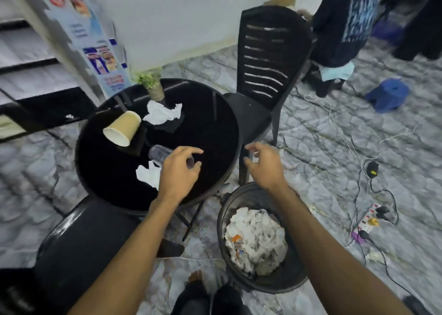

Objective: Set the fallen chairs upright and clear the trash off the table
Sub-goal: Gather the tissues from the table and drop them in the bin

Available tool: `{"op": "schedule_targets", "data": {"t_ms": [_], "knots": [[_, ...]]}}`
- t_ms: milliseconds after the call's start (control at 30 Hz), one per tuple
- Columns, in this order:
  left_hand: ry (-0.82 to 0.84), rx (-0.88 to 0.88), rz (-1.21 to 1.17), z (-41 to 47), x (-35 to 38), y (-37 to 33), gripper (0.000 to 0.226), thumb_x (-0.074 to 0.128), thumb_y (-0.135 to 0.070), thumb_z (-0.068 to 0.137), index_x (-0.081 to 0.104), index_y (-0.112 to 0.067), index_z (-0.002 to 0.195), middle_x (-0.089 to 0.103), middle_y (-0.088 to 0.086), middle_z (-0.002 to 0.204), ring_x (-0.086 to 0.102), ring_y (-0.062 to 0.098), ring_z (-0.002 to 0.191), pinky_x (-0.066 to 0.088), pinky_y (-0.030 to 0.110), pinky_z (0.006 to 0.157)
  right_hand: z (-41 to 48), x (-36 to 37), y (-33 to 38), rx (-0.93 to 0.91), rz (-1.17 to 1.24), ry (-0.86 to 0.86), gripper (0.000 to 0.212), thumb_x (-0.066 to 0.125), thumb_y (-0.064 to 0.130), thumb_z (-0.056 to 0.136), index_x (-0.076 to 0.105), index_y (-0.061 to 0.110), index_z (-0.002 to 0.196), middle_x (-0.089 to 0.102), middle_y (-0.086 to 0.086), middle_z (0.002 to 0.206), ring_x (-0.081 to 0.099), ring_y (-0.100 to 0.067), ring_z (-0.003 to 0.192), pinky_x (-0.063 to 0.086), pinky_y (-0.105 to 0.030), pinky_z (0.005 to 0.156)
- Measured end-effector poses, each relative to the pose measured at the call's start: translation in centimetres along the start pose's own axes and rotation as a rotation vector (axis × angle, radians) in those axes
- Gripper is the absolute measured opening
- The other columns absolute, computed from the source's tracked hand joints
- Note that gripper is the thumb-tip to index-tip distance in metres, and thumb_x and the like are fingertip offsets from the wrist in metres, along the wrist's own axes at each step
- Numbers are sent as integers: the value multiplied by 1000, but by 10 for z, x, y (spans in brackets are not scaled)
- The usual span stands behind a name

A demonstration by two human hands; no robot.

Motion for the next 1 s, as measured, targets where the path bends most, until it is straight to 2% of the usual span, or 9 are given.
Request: {"op": "schedule_targets", "data": {"t_ms": [100, 233, 300, 400, 500, 700, 833, 900, 1000], "knots": [[-106, -74, 27, -7, -39, 33, 27, 74, -11, 82, 71, -21, 107, 66, -6, 107, 61, 11, 95, 50, 26, 86, 14, 26, 36, -87, -7, 42, 30, 66, 17, 86, 63, 16, 116, 63, -4, 114, 60, -18, 104, 44, -23, 90], [-119, -184, 55, -18, -69, 79, 32, 75, -11, 81, 70, -27, 108, 60, -12, 107, 56, 6, 97, 46, 23, 86, 27, 63, 76, -164, -33, 93, 30, 66, 20, 87, 63, 19, 117, 59, -3, 120, 58, -19, 110, 47, -27, 89], [-141, -220, 57, -19, -81, 99, 31, 76, -12, 80, 70, -26, 107, 63, -10, 110, 59, 9, 99, 49, 27, 89, 37, 80, 91, -195, -41, 112, 29, 66, 21, 87, 63, 19, 116, 58, -4, 121, 57, -22, 113, 49, -31, 91], [-165, -281, 64, -15, -91, 126, 32, 76, -15, 79, 70, -25, 109, 64, -8, 113, 62, 13, 103, 52, 33, 93, 53, 104, 112, -224, -39, 145, 30, 66, 20, 87, 63, 18, 116, 56, -5, 124, 56, -21, 113, 46, -26, 87], [-126, -339, 69, -10, -89, 151, 35, 78, -19, 78, 69, -27, 111, 63, -8, 117, 61, 14, 108, 51, 36, 95, 72, 129, 130, -255, -56, 187, 31, 66, 19, 87, 63, 17, 118, 55, -6, 127, 54, -21, 116, 41, -21, 85], [12, -404, 136, 0, -65, 197, 49, 83, -35, 71, 67, -30, 117, 57, -9, 127, 53, 15, 120, 48, 35, 96, 115, 170, 143, -271, -113, 230, 34, 68, 22, 87, 61, 19, 120, 52, -2, 131, 45, -17, 124, 34, -18, 93], [-5, -362, 199, 6, -48, 214, 56, 87, -42, 63, 70, -27, 114, 60, -7, 126, 55, 18, 114, 41, 31, 91, 149, 189, 141, -276, -157, 220, 39, 71, 24, 84, 61, 18, 121, 47, -4, 137, 40, -20, 129, 39, -26, 102], [-71, -324, 223, 10, -43, 220, 46, 86, -35, 65, 72, -26, 108, 65, -7, 119, 58, 20, 108, 39, 31, 87, 166, 201, 139, -275, -171, 223, 42, 72, 24, 84, 59, 18, 124, 43, -4, 142, 37, -21, 132, 37, -28, 104], [-184, -279, 202, 19, -45, 229, 27, 81, -18, 71, 72, -23, 96, 70, -10, 102, 62, 20, 94, 45, 34, 83, 190, 223, 137, -287, -174, 253, 49, 73, 25, 83, 56, 21, 129, 40, -3, 148, 35, -22, 136, 35, -32, 108]]}}
Point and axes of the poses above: each hand's wrist, its own z-axis towards the middle knuckle, its own x-axis out of the palm, y = z × x, the point moved 7 cm from there along z, towards the middle knuckle
